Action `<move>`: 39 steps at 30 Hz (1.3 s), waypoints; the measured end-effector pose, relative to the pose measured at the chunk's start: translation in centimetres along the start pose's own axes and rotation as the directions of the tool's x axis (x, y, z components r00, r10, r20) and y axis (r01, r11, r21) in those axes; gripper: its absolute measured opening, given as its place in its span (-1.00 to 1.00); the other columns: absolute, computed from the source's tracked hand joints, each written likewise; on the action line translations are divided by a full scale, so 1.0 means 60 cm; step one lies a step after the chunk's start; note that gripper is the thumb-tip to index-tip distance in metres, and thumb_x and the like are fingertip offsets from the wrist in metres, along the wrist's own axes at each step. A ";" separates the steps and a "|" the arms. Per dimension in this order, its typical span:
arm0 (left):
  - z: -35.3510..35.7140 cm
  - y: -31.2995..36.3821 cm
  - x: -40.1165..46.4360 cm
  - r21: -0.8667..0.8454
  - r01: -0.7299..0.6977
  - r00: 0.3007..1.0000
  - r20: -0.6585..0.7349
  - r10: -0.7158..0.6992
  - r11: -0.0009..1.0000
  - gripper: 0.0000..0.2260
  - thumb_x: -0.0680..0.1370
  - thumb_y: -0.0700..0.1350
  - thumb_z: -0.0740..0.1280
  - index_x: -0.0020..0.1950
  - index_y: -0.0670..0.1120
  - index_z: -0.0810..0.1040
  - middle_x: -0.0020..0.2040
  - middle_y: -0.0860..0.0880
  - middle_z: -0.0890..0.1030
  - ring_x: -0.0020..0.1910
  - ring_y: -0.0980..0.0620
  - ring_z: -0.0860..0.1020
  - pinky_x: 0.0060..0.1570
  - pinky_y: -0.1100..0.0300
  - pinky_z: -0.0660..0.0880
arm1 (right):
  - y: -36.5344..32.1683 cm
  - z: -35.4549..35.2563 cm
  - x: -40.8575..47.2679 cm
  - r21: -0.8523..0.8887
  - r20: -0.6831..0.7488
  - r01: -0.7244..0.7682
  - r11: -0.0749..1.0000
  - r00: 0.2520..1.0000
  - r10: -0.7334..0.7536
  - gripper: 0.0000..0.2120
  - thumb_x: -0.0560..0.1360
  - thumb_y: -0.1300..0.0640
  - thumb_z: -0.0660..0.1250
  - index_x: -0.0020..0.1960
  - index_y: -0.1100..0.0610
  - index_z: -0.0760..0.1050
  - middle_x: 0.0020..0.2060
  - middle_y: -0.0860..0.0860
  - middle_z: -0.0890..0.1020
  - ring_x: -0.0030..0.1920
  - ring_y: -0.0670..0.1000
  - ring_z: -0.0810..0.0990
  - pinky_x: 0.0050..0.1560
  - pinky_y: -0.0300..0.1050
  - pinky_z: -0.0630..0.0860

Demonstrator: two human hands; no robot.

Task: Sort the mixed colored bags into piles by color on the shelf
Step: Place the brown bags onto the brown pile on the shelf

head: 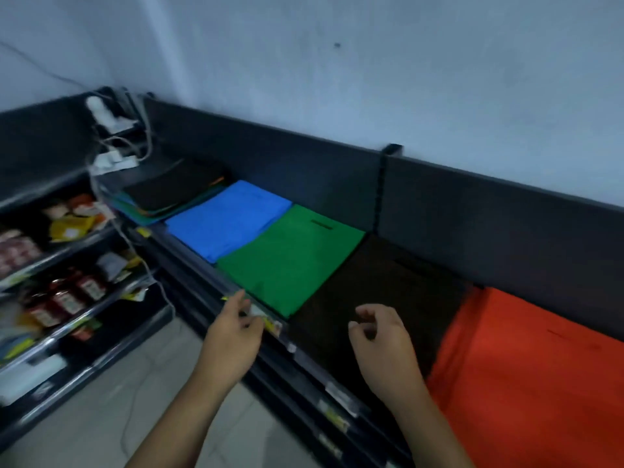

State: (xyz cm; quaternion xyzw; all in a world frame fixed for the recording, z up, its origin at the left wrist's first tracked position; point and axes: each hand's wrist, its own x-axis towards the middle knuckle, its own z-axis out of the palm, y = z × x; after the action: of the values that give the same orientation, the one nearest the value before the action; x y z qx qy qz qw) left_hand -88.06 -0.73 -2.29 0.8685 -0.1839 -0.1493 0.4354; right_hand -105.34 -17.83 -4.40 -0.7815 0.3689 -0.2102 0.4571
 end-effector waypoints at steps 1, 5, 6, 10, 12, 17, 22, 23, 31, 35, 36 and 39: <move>-0.031 -0.018 0.007 -0.020 0.021 1.000 -0.021 -0.022 1.000 -0.46 0.68 -0.12 0.25 0.64 -0.01 0.17 0.47 0.08 0.42 0.14 0.03 0.59 -0.13 0.24 0.45 | -0.024 0.029 0.004 0.022 0.051 -0.009 1.000 0.999 0.008 -0.84 0.65 0.08 0.38 0.21 -0.07 0.51 0.14 -0.13 0.52 0.06 -0.19 0.57 0.04 -0.28 0.54; -0.150 -0.074 0.056 -0.120 0.035 0.990 -0.130 -0.051 0.992 -0.51 0.68 -0.16 0.25 0.60 0.02 0.25 0.35 0.12 0.49 -0.02 0.26 0.56 -0.19 0.39 0.43 | -0.103 0.149 0.029 0.064 0.173 -0.007 0.998 0.985 -0.004 -0.86 0.66 0.06 0.36 0.21 -0.08 0.49 0.12 -0.05 0.58 -0.03 -0.09 0.64 -0.09 -0.16 0.62; -0.178 -0.087 0.068 -0.151 0.033 0.987 -0.148 -0.056 0.988 -0.55 0.68 -0.17 0.26 0.56 0.05 0.29 0.27 0.18 0.51 -0.04 0.30 0.53 -0.20 0.42 0.42 | -0.126 0.178 0.035 0.078 0.186 -0.008 0.997 0.982 -0.007 -0.85 0.66 0.06 0.36 0.21 -0.08 0.49 0.11 -0.02 0.60 -0.05 -0.03 0.67 -0.07 -0.04 0.66; -0.293 -0.141 0.118 -0.191 0.003 0.979 -0.200 -0.042 0.982 -0.53 0.67 -0.10 0.29 0.57 0.04 0.30 0.24 0.17 0.51 -0.02 0.31 0.52 -0.03 0.28 0.44 | -0.216 0.293 0.059 0.095 0.202 0.037 0.995 0.978 -0.055 -0.87 0.67 0.04 0.35 0.21 -0.06 0.50 0.11 -0.07 0.57 -0.09 -0.10 0.60 -0.18 -0.17 0.59; -0.341 -0.168 0.148 -0.185 -0.005 0.977 -0.210 -0.034 0.983 -0.51 0.67 -0.06 0.30 0.59 0.03 0.28 0.38 0.08 0.50 0.05 0.24 0.51 0.08 0.17 0.44 | -0.255 0.344 0.074 0.103 0.216 0.069 0.992 0.972 -0.090 -0.88 0.68 0.03 0.34 0.21 -0.04 0.51 0.12 -0.06 0.58 -0.02 -0.15 0.59 -0.16 -0.32 0.48; -0.410 -0.202 0.216 -0.188 -0.037 0.987 -0.160 0.006 0.982 -0.49 0.67 -0.01 0.29 0.61 0.01 0.25 0.39 0.14 0.46 0.21 0.15 0.49 0.13 0.19 0.41 | -0.328 0.446 0.120 0.127 0.231 0.052 0.990 0.970 -0.081 -0.86 0.67 0.04 0.36 0.21 -0.01 0.53 0.15 -0.07 0.61 0.09 -0.21 0.59 -0.03 -0.33 0.50; -0.431 -0.232 0.309 -0.155 -0.014 0.992 -0.125 -0.005 0.988 -0.48 0.68 -0.03 0.28 0.62 -0.01 0.23 0.45 0.11 0.45 0.25 0.13 0.50 0.15 0.19 0.44 | -0.355 0.514 0.193 0.103 0.188 0.028 0.994 0.981 -0.047 -0.88 0.66 0.07 0.37 0.19 0.01 0.53 0.14 -0.07 0.60 0.07 -0.17 0.60 -0.03 -0.29 0.50; -0.433 -0.237 0.330 -0.154 -0.012 0.993 -0.121 -0.006 0.988 -0.48 0.68 -0.04 0.29 0.62 -0.01 0.24 0.45 0.11 0.46 0.25 0.13 0.51 0.14 0.19 0.46 | -0.358 0.526 0.211 0.100 0.175 0.013 0.995 0.984 -0.031 -0.88 0.66 0.08 0.37 0.19 0.02 0.53 0.14 -0.05 0.61 0.07 -0.12 0.61 0.01 -0.25 0.52; -0.473 -0.268 0.514 -0.044 0.025 0.995 -0.099 -0.029 0.999 -0.50 0.67 -0.14 0.29 0.60 -0.02 0.26 0.42 0.08 0.47 0.29 0.04 0.53 0.24 0.14 0.48 | -0.388 0.633 0.394 0.149 0.149 -0.046 0.988 0.989 0.024 -0.86 0.67 0.07 0.36 0.21 0.04 0.56 0.12 -0.09 0.62 0.09 -0.11 0.60 0.05 -0.18 0.52; -0.506 -0.281 0.597 -0.048 0.069 0.992 -0.099 -0.074 0.996 -0.53 0.67 -0.15 0.28 0.58 0.01 0.29 0.42 0.12 0.47 0.30 0.03 0.53 0.25 -0.01 0.56 | -0.418 0.695 0.480 0.170 0.193 -0.079 0.982 0.980 0.046 -0.87 0.67 0.06 0.35 0.21 0.01 0.55 0.09 -0.17 0.60 0.02 -0.15 0.60 -0.02 -0.21 0.55; -0.512 -0.281 0.612 -0.049 0.074 0.991 -0.110 -0.079 0.996 -0.53 0.67 -0.16 0.28 0.58 0.00 0.29 0.43 0.13 0.47 0.31 0.05 0.53 0.25 0.00 0.56 | -0.423 0.706 0.494 0.165 0.208 -0.080 0.983 0.977 0.045 -0.88 0.67 0.05 0.34 0.21 -0.01 0.54 0.08 -0.19 0.59 -0.03 -0.19 0.59 -0.11 -0.28 0.52; -0.518 -0.288 0.657 -0.040 0.070 0.990 -0.123 -0.074 0.997 -0.53 0.68 -0.16 0.27 0.59 -0.01 0.29 0.44 0.12 0.48 0.31 0.07 0.52 0.25 0.01 0.55 | -0.427 0.738 0.532 0.137 0.232 -0.095 0.986 0.971 0.061 -0.88 0.68 0.03 0.33 0.20 -0.04 0.53 0.10 -0.19 0.59 -0.07 -0.22 0.56 -0.19 -0.36 0.46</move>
State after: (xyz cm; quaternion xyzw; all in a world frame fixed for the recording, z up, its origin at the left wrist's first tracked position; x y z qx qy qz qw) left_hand -36.75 12.92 -2.28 0.8745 -0.1221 -0.1136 0.4555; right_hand -45.62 -9.63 -4.27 -0.7496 0.3282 -0.1279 0.5604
